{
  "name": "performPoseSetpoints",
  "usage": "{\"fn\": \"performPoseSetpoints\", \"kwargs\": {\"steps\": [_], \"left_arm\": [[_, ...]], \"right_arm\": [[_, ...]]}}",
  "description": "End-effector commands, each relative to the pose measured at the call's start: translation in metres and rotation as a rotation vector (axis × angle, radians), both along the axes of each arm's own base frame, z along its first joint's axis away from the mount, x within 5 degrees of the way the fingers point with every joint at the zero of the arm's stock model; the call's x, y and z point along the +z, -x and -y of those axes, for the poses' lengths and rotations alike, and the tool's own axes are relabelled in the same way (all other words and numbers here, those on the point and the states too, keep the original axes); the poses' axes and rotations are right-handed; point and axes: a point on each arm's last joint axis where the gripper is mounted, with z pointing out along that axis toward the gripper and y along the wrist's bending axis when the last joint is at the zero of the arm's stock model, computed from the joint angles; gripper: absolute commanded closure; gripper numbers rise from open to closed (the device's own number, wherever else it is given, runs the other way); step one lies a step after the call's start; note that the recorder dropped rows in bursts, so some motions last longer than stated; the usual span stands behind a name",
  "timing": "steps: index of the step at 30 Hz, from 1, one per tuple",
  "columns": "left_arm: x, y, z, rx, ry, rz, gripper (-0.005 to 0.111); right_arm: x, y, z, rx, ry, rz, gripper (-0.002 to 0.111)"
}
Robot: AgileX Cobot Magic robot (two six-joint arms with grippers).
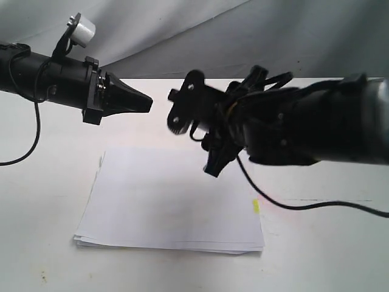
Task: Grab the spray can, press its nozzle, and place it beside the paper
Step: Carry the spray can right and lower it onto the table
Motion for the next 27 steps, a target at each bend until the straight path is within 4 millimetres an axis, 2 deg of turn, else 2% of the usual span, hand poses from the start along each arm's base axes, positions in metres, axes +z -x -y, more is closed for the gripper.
{"fn": "performPoseSetpoints", "kwargs": {"steps": [1, 2, 3, 4, 6, 8, 10, 11, 14, 16, 20, 21, 22, 25, 27], "left_arm": [[0.015, 0.005, -0.013, -0.003, 0.042, -0.010, 0.107], [0.024, 0.005, -0.020, 0.027, 0.054, 0.007, 0.107], [0.030, 0.006, -0.024, 0.041, 0.062, 0.021, 0.107], [0.043, 0.009, -0.031, 0.066, 0.070, 0.052, 0.107], [0.061, 0.016, -0.039, 0.101, 0.077, 0.080, 0.107], [0.077, 0.023, -0.044, 0.123, 0.082, 0.107, 0.107], [0.090, 0.032, -0.045, 0.132, 0.080, 0.123, 0.107], [0.096, 0.036, -0.045, 0.137, 0.082, 0.126, 0.107], [0.110, 0.048, -0.045, 0.145, 0.071, 0.139, 0.107], [0.117, 0.054, -0.045, 0.157, 0.074, 0.127, 0.107], [0.123, 0.058, -0.044, 0.174, 0.086, 0.103, 0.107], [0.123, 0.058, -0.044, 0.179, 0.089, 0.092, 0.107], [0.123, 0.059, -0.044, 0.183, 0.091, 0.083, 0.107], [0.124, 0.059, -0.044, 0.192, 0.097, 0.064, 0.107], [0.124, 0.059, -0.044, 0.193, 0.097, 0.063, 0.107]], "right_arm": [[0.050, 0.001, 0.034, -0.151, -0.205, 0.031, 0.108], [0.070, 0.003, 0.052, -0.206, -0.312, 0.043, 0.108], [0.078, 0.004, 0.059, -0.223, -0.354, 0.052, 0.108], [0.099, 0.007, 0.076, -0.256, -0.459, 0.081, 0.108], [0.124, 0.017, 0.098, -0.308, -0.598, 0.112, 0.108], [0.138, 0.026, 0.114, -0.352, -0.668, 0.124, 0.108], [0.139, 0.035, 0.123, -0.384, -0.730, 0.098, 0.108], [0.132, 0.040, 0.126, -0.405, -0.754, 0.070, 0.108], [0.088, 0.050, 0.130, -0.380, -0.852, -0.001, 0.108], [0.067, 0.046, 0.128, -0.325, -0.975, -0.005, 0.108], [0.044, 0.017, 0.127, -0.297, -1.052, 0.002, 0.108], [0.037, 0.001, 0.127, -0.276, -1.062, 0.021, 0.108], [0.034, -0.005, 0.128, -0.275, -1.063, 0.025, 0.108], [0.005, -0.046, 0.137, -0.277, -1.069, 0.048, 0.108], [-0.009, -0.059, 0.138, -0.269, -1.071, 0.053, 0.108]]}}
